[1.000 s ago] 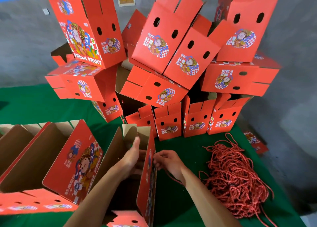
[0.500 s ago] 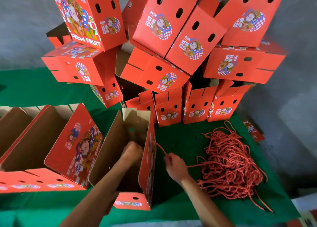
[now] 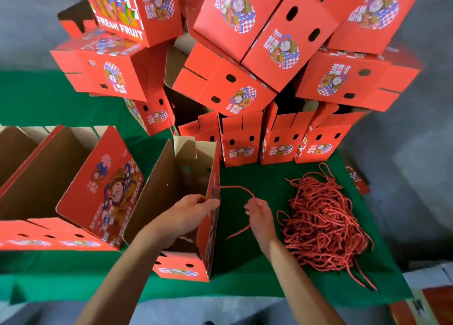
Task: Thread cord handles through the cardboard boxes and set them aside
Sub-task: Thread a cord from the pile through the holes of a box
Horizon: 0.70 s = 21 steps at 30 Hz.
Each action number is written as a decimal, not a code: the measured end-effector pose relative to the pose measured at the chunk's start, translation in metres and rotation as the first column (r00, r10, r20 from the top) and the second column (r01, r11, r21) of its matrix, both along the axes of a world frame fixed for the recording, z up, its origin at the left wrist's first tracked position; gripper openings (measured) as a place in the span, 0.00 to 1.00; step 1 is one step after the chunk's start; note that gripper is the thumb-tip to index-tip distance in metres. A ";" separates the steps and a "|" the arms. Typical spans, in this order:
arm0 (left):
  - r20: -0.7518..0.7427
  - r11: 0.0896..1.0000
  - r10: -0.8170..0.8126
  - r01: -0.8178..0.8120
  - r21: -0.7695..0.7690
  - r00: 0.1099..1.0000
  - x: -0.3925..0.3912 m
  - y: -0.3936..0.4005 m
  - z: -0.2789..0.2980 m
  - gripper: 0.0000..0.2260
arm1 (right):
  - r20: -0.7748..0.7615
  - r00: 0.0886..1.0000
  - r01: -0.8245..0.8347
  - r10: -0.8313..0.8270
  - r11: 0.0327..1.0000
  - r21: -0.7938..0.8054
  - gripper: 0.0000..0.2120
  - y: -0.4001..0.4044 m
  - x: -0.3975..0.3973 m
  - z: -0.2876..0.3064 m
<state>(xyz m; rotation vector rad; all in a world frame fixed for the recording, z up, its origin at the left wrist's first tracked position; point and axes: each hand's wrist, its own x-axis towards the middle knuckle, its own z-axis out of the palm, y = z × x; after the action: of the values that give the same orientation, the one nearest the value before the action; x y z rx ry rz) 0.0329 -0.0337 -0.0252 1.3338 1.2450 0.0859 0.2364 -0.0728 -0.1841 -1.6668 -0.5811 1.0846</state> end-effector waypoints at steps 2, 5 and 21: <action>-0.028 1.000 -0.012 0.011 -0.017 1.000 -0.002 -0.002 -0.001 0.11 | 0.281 0.958 -0.015 0.050 0.992 -0.126 0.24 -0.013 0.001 -0.015; -0.042 0.998 -0.003 0.001 -0.069 0.999 -0.006 -0.002 -0.003 0.16 | 0.579 0.809 -0.003 0.101 0.986 -0.169 0.24 -0.030 -0.005 -0.033; -0.073 0.989 -0.007 -0.005 -0.150 0.997 -0.014 0.002 -0.003 0.18 | 0.605 0.179 -0.490 0.776 0.604 -0.629 0.15 -0.032 -0.048 -0.036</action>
<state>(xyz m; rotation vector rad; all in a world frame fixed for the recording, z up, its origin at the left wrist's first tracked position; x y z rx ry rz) 0.0185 -0.0321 -0.0277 1.2163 1.2869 -0.0571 0.1888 -0.1049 -0.2197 -2.2764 -2.0820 0.8113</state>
